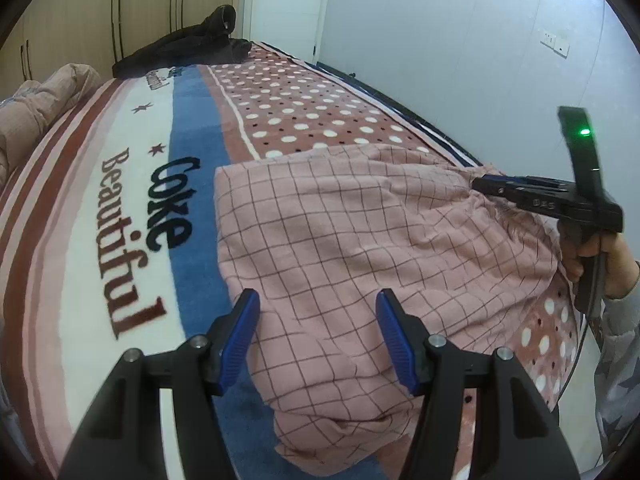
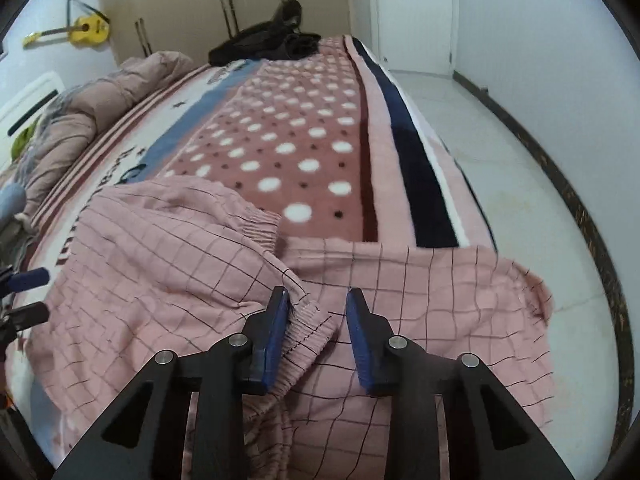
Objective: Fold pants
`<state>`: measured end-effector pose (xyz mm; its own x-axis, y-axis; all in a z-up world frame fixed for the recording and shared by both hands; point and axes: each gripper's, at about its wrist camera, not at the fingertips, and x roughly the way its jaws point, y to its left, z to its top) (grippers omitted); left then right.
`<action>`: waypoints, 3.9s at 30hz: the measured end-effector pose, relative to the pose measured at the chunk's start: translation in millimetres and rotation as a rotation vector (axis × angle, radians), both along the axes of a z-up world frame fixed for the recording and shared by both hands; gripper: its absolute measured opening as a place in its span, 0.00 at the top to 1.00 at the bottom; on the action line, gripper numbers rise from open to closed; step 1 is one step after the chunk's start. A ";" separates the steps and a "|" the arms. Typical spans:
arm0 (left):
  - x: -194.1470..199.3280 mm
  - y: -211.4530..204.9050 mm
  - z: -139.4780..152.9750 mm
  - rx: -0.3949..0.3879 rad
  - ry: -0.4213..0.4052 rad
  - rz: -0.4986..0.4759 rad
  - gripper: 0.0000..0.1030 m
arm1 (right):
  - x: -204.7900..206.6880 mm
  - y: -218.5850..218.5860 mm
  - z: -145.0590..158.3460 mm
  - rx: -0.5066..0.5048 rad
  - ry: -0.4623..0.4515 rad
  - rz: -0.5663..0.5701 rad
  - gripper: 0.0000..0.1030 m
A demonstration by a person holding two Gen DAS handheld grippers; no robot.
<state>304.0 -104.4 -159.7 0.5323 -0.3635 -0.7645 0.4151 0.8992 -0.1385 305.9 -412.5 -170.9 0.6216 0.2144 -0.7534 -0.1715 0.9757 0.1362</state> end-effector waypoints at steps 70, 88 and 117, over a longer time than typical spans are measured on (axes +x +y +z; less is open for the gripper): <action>-16.3 -7.2 41.6 -0.020 -0.037 0.116 0.35 | -93.0 -235.0 -119.9 1.065 0.126 -0.681 0.56; -43.3 71.0 66.3 -0.107 -0.119 0.183 0.35 | -52.2 -54.6 104.3 0.607 -0.211 -0.158 0.95; -58.6 95.4 58.7 -0.099 -0.135 0.170 0.35 | -69.1 154.6 36.2 -0.042 -0.026 0.367 0.36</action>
<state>245.4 -9.1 -101.0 0.6870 -0.3298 -0.6475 0.2800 0.9424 -0.1830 236.9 -257.9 -134.7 0.5284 0.3958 -0.7511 -0.5143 0.8531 0.0878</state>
